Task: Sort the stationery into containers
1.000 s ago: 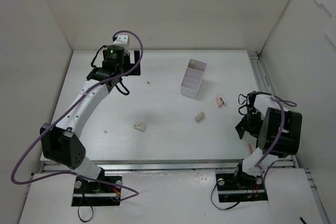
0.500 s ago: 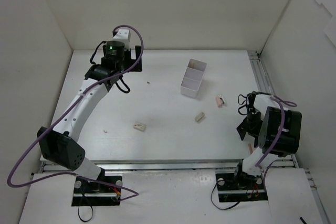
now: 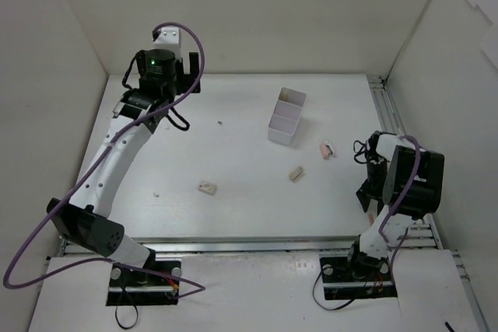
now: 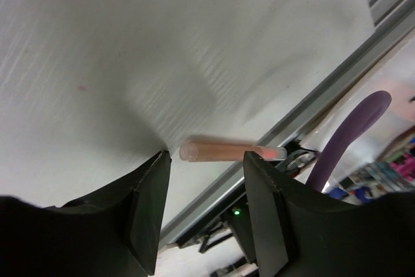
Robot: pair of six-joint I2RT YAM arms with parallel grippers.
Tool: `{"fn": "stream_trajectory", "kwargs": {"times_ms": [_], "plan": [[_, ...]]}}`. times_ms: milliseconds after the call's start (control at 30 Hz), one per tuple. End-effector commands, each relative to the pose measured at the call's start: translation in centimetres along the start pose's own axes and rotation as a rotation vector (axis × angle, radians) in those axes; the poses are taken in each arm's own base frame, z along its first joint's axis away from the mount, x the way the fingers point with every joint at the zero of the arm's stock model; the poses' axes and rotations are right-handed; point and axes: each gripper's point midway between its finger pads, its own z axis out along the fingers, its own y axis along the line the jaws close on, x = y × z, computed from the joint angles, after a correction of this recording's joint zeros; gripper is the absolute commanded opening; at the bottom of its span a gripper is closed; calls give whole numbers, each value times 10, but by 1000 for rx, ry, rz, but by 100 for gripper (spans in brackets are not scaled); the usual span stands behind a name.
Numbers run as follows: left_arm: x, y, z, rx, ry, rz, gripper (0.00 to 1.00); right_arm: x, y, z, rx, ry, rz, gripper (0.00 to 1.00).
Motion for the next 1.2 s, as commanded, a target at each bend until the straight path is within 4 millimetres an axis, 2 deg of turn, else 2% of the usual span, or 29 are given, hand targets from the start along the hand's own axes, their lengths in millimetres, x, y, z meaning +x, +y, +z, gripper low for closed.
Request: {"fn": "stream_trajectory", "kwargs": {"times_ms": [0,233,300,433,467,667,733,833,967,1067,1167], "plan": [[-38,13,-15,-57,-101,5,100,-13,-9,9,78,-18,10,44],[-47,21,-11,-114,-121,19,100,-12,-8,11,83,-3,-29,29],[-47,21,-8,-118,-120,22,100,-12,-6,10,98,-9,-48,13],[-45,17,0,-111,-108,25,100,-11,-2,10,98,9,-73,8],[-46,17,-2,-112,-111,21,100,-10,0,10,87,15,-73,1],[-44,21,-12,-112,-127,9,100,-16,15,4,-30,-28,-79,0],[-41,21,-13,-108,-124,9,100,-27,24,-6,-96,-84,-67,0],[-35,22,-17,-103,-117,2,100,-45,41,-34,-219,-182,-59,0],[-33,22,-25,-79,-145,-24,100,-70,69,-90,-368,-381,-114,0],[-28,18,-27,-53,-144,-30,100,-80,85,-129,-434,-503,-155,0],[-22,16,-26,-41,-130,-34,100,-82,100,-153,-514,-547,-193,0]]}}
